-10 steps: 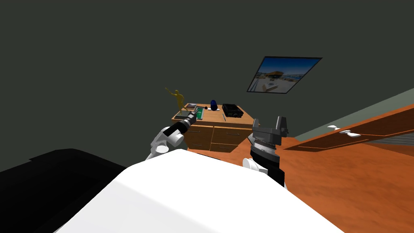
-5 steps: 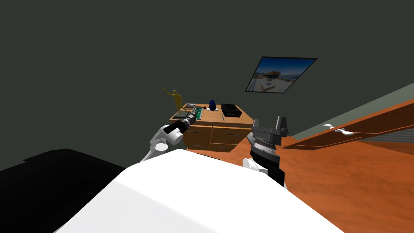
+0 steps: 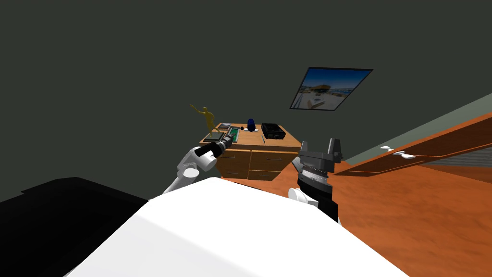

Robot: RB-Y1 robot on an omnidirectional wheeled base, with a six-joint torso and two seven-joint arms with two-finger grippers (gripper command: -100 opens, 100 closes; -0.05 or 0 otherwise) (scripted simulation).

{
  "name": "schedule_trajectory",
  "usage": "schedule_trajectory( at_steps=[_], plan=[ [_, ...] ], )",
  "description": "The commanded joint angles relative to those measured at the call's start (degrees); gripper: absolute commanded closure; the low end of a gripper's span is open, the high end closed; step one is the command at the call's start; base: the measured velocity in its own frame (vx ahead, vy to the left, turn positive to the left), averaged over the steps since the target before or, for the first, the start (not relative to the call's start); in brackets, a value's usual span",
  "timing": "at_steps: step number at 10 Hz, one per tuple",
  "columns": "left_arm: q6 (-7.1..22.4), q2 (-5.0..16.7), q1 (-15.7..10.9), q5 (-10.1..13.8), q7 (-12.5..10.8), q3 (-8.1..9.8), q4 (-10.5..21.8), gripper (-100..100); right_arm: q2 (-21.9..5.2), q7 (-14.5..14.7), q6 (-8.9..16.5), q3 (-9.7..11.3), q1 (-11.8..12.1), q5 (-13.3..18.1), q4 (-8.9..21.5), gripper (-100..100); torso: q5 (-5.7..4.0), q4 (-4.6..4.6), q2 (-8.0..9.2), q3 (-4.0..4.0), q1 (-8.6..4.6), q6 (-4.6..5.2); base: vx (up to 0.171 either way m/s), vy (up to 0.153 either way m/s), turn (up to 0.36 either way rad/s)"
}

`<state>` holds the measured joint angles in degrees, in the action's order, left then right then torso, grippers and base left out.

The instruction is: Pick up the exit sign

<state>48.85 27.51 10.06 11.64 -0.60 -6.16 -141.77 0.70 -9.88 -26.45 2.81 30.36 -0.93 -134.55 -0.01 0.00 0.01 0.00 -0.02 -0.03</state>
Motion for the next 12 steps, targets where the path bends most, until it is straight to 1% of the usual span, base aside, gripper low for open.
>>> schedule_trajectory(
  at_steps=[1,2,3,4,5,6,7,8,9,10,11,12],
  plan=[
    [2.9,1.5,-1.5,1.2,0.5,0.6,0.0,-100,0.0,0.0,0.0,0.0,0.0,0.0,0.0,0,0.0,0.0,0.0,0.0,0.0,0.0,0.008,-0.019,-0.055],
    [4.3,1.5,-1.5,1.2,0.5,0.6,0.0,-100,0.0,0.0,0.0,0.0,0.0,0.0,0.0,0,-0.01,0.0,-0.02,-0.01,-0.02,0.02,0.012,-0.02,-0.032],
    [4.9,1.5,-1.5,1.2,0.5,0.6,0.0,-100,0.0,0.0,0.0,0.0,0.0,0.0,0.0,0,-0.01,0.0,-0.02,-0.01,-0.02,0.0,0.007,-0.009,0.005],
    [7.2,3.0,-2.7,2.4,1.0,1.21,-0.2,-100,0.0,0.0,0.0,0.0,0.0,0.0,0.0,0,0.0,0.0,-0.01,0.0,0.01,0.0,0.008,-0.015,-0.053],
    [8.8,3.0,-2.7,2.4,1.0,1.21,-0.2,-100,0.0,0.0,0.0,0.0,0.0,0.0,0.0,0,0.0,0.0,-0.01,-0.01,-0.01,0.01,0.011,-0.014,-0.034],
    [9.2,3.0,-2.7,2.4,1.0,1.21,-0.2,-100,0.0,0.0,0.0,0.0,0.0,0.0,0.0,0,0.0,0.0,-0.02,-0.01,0.0,0.0,0.008,-0.005,0.005],
    [11.5,4.4,-3.9,3.5,1.5,1.86,-0.2,-100,0.0,0.0,0.0,0.0,0.0,0.0,0.0,0,0.01,0.0,-0.01,-0.01,0.02,0.0,0.011,-0.014,-0.049],
    [13.1,4.4,-3.9,3.5,1.5,1.86,-0.2,-100,0.0,0.0,0.0,0.0,0.0,0.0,0.0,0,0.0,0.0,-0.02,-0.01,0.0,0.01,0.013,-0.011,-0.029],
    [13.4,4.4,-3.9,3.5,1.5,1.86,-0.2,-100,0.0,0.0,0.0,0.0,0.0,0.0,0.0,0,0.0,-0.01,-0.03,-0.02,0.01,0.0,0.008,-0.004,0.003],
    [15.8,5.8,-5.1,4.7,2.0,2.54,-0.2,-100,0.0,0.0,0.0,0.0,0.0,0.0,0.0,0,0.01,0.0,-0.01,-0.01,0.03,-0.01,0.013,-0.012,-0.046],
    [17.2,5.8,-5.1,4.7,2.0,2.54,-0.2,-100,0.0,0.0,0.0,0.0,0.0,0.0,0.0,0,0.0,0.0,-0.02,-0.01,0.01,0.01,0.013,-0.009,-0.025],
    [17.5,5.8,-5.1,4.7,2.0,2.54,-0.2,-100,0.0,0.0,0.0,0.0,0.0,0.0,0.0,0,0.01,-0.01,-0.02,-0.01,0.02,0.0,0.005,-0.003,0.003]
  ],
)
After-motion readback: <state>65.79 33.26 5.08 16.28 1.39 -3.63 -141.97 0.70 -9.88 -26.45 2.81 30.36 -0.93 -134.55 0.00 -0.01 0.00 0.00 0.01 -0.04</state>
